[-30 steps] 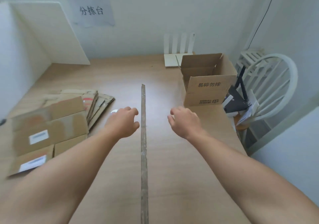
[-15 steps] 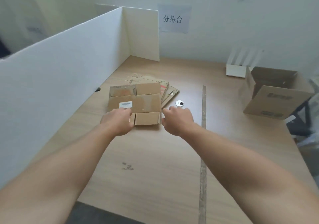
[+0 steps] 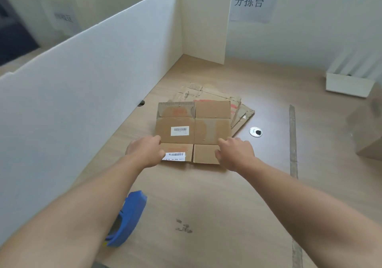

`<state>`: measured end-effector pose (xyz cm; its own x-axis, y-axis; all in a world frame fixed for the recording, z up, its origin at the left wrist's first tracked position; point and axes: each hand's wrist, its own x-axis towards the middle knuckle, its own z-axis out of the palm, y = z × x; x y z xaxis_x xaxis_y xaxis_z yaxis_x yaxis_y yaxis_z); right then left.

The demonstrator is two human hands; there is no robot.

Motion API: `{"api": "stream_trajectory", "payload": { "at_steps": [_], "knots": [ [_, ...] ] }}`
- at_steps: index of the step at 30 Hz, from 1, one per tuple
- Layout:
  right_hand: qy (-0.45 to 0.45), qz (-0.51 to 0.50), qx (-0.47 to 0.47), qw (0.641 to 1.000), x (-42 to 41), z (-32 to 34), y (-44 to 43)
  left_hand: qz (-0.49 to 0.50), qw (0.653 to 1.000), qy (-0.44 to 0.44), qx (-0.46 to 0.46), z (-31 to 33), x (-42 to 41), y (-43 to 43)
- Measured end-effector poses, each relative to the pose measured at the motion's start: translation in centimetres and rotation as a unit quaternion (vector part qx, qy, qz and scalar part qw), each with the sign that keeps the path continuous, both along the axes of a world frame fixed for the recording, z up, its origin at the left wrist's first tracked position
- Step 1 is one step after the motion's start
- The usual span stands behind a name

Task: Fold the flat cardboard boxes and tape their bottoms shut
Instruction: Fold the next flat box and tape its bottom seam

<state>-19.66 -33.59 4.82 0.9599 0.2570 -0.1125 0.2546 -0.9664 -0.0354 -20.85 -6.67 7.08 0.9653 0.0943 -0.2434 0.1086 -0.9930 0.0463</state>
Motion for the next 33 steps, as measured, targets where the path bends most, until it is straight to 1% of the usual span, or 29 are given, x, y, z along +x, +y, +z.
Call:
{"api": "stream_trajectory", "payload": {
  "at_steps": [2, 5, 8, 10, 12, 14, 16, 18, 19, 22, 24, 26, 28, 29, 30, 32, 33],
  "knots": [
    [0.017, -0.044, 0.016, 0.999, 1.9, -1.0, 0.2, -0.002, 1.0, 0.003, -0.022, -1.7, 2.9, 1.1],
    [0.062, -0.152, 0.056, 0.985, 4.5, -2.8, 0.2, 0.004, 0.998, 0.014, -0.063, -5.1, 7.5, 2.4],
    [0.11, -0.256, 0.15, 0.949, 6.5, -4.7, 0.3, 0.041, 0.992, 0.022, -0.117, -8.0, 11.3, 3.3],
    [0.105, -0.307, 0.22, 0.92, 7.9, -5.7, 1.0, 0.09, 0.98, 0.01, -0.177, -9.6, 13.1, 3.9],
    [0.085, -0.371, 0.302, 0.874, 9.2, -6.6, 1.6, 0.128, 0.957, 0.008, -0.26, -11.0, 14.4, 4.6],
    [0.09, -0.432, 0.384, 0.811, 10.0, -7.5, 2.1, 0.145, 0.931, 0.005, -0.336, -12.4, 15.2, 5.2],
    [0.1, -0.468, 0.452, 0.753, 10.1, -8.4, 2.2, 0.179, 0.9, -0.011, -0.397, -13.0, 15.6, 5.6],
    [0.081, -0.482, 0.51, 0.708, 9.5, -8.9, 2.0, 0.224, 0.848, -0.033, -0.478, -12.7, 15.6, 5.7],
    [0.063, -0.483, 0.541, 0.686, 9.0, -9.0, 1.7, 0.225, 0.827, -0.045, -0.513, -12.3, 15.3, 5.5],
    [0.004, -0.465, 0.623, 0.629, 6.1, -8.2, 0.7, 0.194, 0.779, -0.071, -0.592, -9.9, 13.1, 3.9],
    [-0.035, -0.446, 0.649, 0.615, 3.3, -6.9, -0.6, 0.155, 0.749, -0.072, -0.639, -7.6, 10.7, 2.5],
    [-0.059, -0.432, 0.654, 0.618, 0.0, -5.5, -2.3, 0.116, 0.727, -0.072, -0.673, -5.5, 7.7, 1.2],
    [-0.06, -0.418, 0.657, 0.625, -3.5, -4.3, -4.0, 0.087, 0.718, -0.072, -0.687, -3.9, 4.4, 0.1],
    [-0.057, -0.409, 0.659, 0.629, -5.2, -3.9, -4.7, 0.074, 0.722, -0.068, -0.684, -3.5, 2.6, -0.4],
    [-0.052, -0.397, 0.66, 0.635, -7.0, -3.6, -5.3, 0.059, 0.735, -0.058, -0.673, -3.3, 0.9, -1.0],
    [-0.04, -0.373, 0.661, 0.65, -10.3, -3.4, -6.1, 0.031, 0.776, -0.037, -0.629, -3.4, -2.3, -2.3],
    [-0.031, -0.359, 0.661, 0.658, -11.8, -3.4, -6.3, 0.019, 0.791, -0.03, -0.61, -3.7, -3.7, -3.0]
  ]
}}
